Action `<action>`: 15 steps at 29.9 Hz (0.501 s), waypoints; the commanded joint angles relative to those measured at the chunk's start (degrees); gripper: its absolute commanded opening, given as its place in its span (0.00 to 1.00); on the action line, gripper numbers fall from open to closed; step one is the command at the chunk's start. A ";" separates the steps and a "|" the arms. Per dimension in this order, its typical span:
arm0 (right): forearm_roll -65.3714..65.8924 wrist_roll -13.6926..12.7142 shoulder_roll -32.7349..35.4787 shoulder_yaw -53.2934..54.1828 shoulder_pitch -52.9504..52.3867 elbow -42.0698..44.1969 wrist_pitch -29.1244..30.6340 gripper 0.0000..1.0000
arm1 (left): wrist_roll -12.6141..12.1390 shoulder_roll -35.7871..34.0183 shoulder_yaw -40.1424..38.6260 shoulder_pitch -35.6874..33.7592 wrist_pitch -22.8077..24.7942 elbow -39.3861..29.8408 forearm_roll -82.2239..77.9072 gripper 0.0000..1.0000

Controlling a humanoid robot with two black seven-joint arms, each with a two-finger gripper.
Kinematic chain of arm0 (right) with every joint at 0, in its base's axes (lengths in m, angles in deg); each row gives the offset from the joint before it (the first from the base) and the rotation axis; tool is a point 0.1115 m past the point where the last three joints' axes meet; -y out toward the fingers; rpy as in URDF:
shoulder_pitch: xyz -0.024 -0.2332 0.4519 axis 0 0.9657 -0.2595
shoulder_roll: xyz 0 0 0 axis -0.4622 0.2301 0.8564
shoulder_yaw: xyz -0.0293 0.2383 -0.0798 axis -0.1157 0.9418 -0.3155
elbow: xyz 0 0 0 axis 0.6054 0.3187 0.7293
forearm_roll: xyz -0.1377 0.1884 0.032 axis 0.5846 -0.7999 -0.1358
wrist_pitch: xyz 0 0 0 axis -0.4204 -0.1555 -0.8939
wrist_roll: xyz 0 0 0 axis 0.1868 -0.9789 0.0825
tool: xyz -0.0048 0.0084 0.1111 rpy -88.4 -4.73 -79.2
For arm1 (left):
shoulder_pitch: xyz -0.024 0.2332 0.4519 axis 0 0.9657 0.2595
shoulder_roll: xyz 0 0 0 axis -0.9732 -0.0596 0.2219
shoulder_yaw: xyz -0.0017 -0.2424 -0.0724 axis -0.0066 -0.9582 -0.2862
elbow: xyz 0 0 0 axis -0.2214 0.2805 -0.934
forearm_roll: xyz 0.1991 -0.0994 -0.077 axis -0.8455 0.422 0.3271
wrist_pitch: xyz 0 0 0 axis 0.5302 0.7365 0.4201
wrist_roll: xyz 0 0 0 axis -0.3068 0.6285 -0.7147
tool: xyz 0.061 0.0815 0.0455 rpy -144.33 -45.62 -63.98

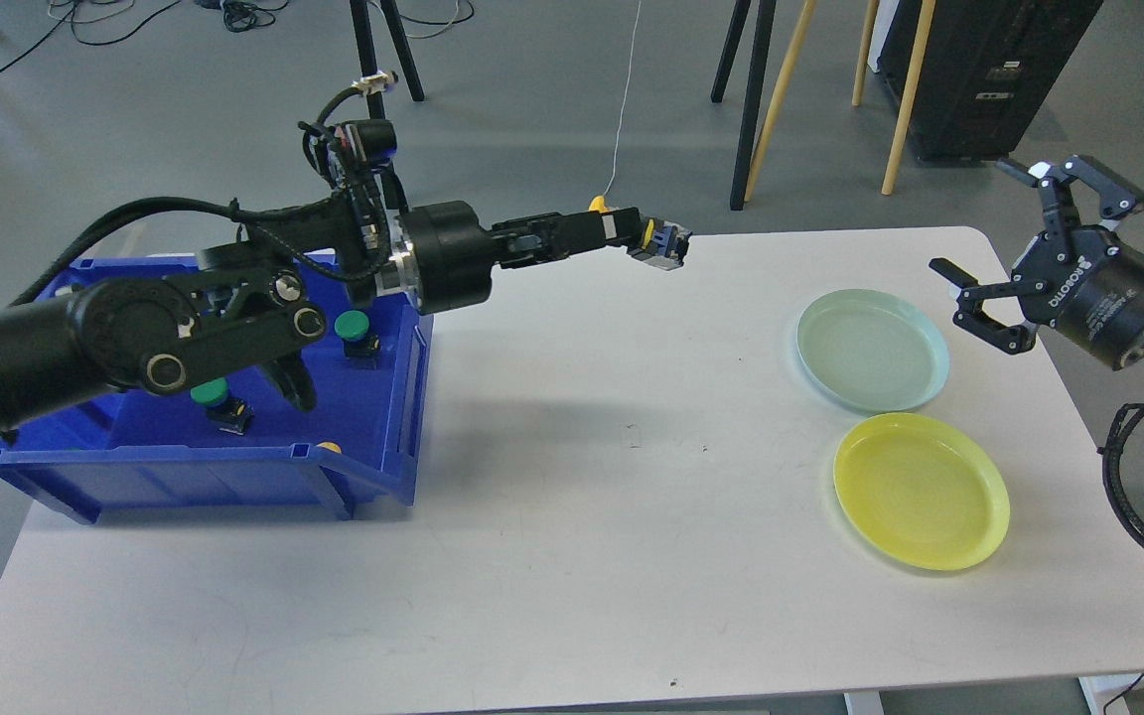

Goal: Pass button and place on color plate
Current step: 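Lift the yellow button and extend the left arm toward the right gripper, then close the right gripper on the yellow button held by the left gripper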

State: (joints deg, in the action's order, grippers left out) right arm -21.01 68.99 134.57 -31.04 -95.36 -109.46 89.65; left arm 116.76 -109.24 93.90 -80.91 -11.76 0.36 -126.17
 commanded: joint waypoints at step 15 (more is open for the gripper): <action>1.23 -2.08 -16.99 -11.04 -11.05 -1.08 0.12 1.00 | 0.00 5.58 -2.02 2.14 -0.49 4.24 1.26 0.05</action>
State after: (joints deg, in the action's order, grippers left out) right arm -19.38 66.80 119.21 -40.29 -104.36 -110.77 89.77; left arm 116.75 -103.65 91.88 -78.86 -12.25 4.62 -124.90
